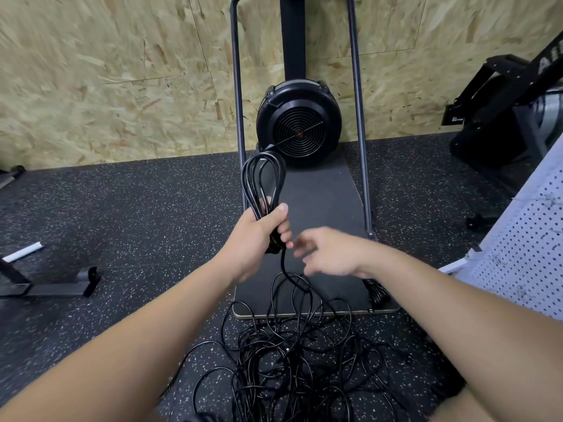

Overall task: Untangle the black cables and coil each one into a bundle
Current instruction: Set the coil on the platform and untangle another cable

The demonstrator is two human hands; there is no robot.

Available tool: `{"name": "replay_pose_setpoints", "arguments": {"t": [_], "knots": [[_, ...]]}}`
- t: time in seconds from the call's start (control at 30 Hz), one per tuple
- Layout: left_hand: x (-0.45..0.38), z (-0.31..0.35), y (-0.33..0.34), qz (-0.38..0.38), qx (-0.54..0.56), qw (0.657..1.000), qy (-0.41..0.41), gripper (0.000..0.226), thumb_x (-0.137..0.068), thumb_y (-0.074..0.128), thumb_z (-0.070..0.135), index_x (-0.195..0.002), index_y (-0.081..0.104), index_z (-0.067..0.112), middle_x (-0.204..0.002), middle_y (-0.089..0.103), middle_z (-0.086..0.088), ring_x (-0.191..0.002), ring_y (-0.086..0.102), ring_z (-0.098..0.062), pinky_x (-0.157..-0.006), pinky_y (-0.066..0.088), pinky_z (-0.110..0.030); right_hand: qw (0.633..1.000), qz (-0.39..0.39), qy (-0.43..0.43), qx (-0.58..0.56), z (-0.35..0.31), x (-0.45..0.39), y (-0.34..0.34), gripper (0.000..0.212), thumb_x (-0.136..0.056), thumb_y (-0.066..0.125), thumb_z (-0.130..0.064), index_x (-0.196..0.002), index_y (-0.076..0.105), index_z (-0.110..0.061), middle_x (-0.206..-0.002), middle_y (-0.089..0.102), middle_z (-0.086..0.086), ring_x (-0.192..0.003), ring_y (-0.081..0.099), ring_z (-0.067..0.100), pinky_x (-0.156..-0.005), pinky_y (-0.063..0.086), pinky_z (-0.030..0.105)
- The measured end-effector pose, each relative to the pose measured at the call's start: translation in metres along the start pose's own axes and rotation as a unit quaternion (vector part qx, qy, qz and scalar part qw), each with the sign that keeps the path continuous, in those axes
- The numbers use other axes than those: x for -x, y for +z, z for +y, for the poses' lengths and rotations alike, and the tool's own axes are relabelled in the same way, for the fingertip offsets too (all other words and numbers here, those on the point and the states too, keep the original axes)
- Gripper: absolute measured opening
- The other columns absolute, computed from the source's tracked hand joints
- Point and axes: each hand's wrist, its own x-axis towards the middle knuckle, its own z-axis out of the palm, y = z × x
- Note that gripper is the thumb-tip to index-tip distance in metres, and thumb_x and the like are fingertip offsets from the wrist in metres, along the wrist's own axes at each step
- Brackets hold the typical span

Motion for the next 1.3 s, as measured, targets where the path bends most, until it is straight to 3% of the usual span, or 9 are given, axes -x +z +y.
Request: {"name": "replay_pose_setpoints", "arguments": {"t": [0.1, 0.2, 0.4, 0.57, 0.83, 0.93, 1.07, 1.2, 1.3], "knots": [[-0.003, 0.003, -0.003, 0.003, 0.057, 0.998, 0.004, 0.022, -0.115, 0.058, 0.021, -0.095, 0.050, 0.017, -0.075, 0.039, -0.003, -0.066, 0.046, -0.020, -0.068, 0.052, -0.037, 0.995, -0.087, -0.009, 0.055, 0.006, -0.005, 0.017, 0.064, -0.095, 0.085, -0.028, -0.153, 0.060, -0.024, -0.155, 0.060, -0.007, -0.141, 0.058, 0.014, -0.116, 0.047, 0.033], [-0.005, 0.006, -0.011, 0.008, 0.083, 0.997, 0.003, 0.017, -0.115, 0.057, 0.024, -0.103, 0.050, 0.015, -0.077, 0.038, -0.002, -0.068, 0.045, -0.019, -0.068, 0.051, -0.034, 0.995, -0.098, -0.029, 0.000, 0.009, -0.012, 0.021, 0.041, -0.097, 0.084, -0.028, -0.136, 0.072, -0.020, -0.141, 0.073, 0.002, -0.131, 0.066, 0.014, -0.119, 0.048, 0.036], [-0.015, 0.004, -0.033, 0.087, 0.068, 0.994, 0.013, 0.022, -0.114, 0.060, 0.028, -0.098, 0.049, 0.018, -0.077, 0.042, -0.001, -0.068, 0.043, -0.019, -0.069, 0.048, -0.035, 0.994, -0.096, -0.055, 0.016, 0.003, -0.007, 0.008, 0.017, -0.099, 0.081, -0.022, -0.112, 0.076, -0.013, -0.097, 0.083, 0.009, -0.081, 0.067, 0.010, -0.076, 0.044, 0.031], [-0.020, 0.002, -0.052, 0.149, -0.092, 0.985, -0.006, 0.025, -0.112, 0.058, 0.030, -0.092, 0.053, 0.017, -0.071, 0.048, -0.002, -0.060, 0.051, -0.019, -0.062, 0.043, -0.036, 0.993, 0.023, -0.117, -0.025, -0.023, 0.012, -0.016, 0.009, -0.097, 0.082, -0.022, -0.099, 0.079, -0.015, -0.085, 0.081, 0.006, -0.071, 0.065, 0.010, -0.073, 0.050, 0.029], [0.006, -0.006, -0.004, -0.028, -0.070, 0.988, -0.133, 0.055, -0.096, 0.066, 0.074, -0.100, 0.065, 0.020, -0.074, 0.049, 0.003, -0.065, 0.044, -0.017, -0.062, 0.037, -0.031, 0.958, 0.261, -0.089, -0.079, -0.037, 0.009, -0.020, 0.022, -0.105, 0.071, -0.032, -0.088, 0.077, -0.019, -0.069, 0.076, -0.002, -0.046, 0.052, 0.003, -0.052, 0.041, 0.024], [0.009, -0.010, 0.001, -0.065, -0.090, 0.986, -0.128, 0.066, -0.078, 0.082, 0.081, -0.088, 0.058, 0.021, -0.080, 0.041, -0.012, -0.074, 0.036, -0.027, -0.063, 0.034, -0.036, 0.954, 0.283, -0.060, -0.077, -0.036, 0.007, -0.021, 0.021, -0.103, 0.068, -0.027, -0.085, 0.076, -0.020, -0.070, 0.077, -0.005, -0.050, 0.057, 0.002, -0.061, 0.046, 0.028], [0.009, -0.015, -0.004, -0.135, -0.128, 0.973, -0.134, 0.041, -0.082, 0.092, 0.053, -0.082, 0.062, 0.025, -0.079, 0.035, -0.009, -0.073, 0.026, -0.025, -0.063, 0.025, -0.039, 0.963, 0.220, -0.016, -0.156, -0.033, 0.009, -0.021, 0.018, -0.099, 0.058, -0.007, -0.095, 0.075, -0.007, -0.081, 0.077, 0.006, -0.060, 0.068, 0.018, -0.059, 0.054, 0.028], [0.005, -0.018, -0.011, -0.090, -0.159, 0.976, -0.116, 0.012, -0.087, 0.073, 0.023, -0.094, 0.064, 0.017, -0.073, 0.043, -0.001, -0.064, 0.039, -0.019, -0.059, 0.033, -0.034, 0.965, 0.152, -0.052, -0.207, -0.025, 0.008, -0.023, 0.020, -0.097, 0.056, 0.007, -0.106, 0.071, -0.003, -0.093, 0.079, 0.015, -0.076, 0.078, 0.022, -0.075, 0.064, 0.035], [0.004, -0.016, -0.014, -0.027, -0.116, 0.987, -0.112, 0.012, -0.092, 0.063, 0.016, -0.086, 0.053, 0.019, -0.068, 0.041, 0.001, -0.059, 0.036, -0.018, -0.055, 0.035, -0.030, 0.986, 0.134, -0.033, -0.090, -0.012, 0.003, -0.028, 0.022, -0.092, 0.071, -0.007, -0.110, 0.073, -0.019, -0.107, 0.081, 0.003, -0.101, 0.079, 0.023, -0.095, 0.062, 0.041]]}}
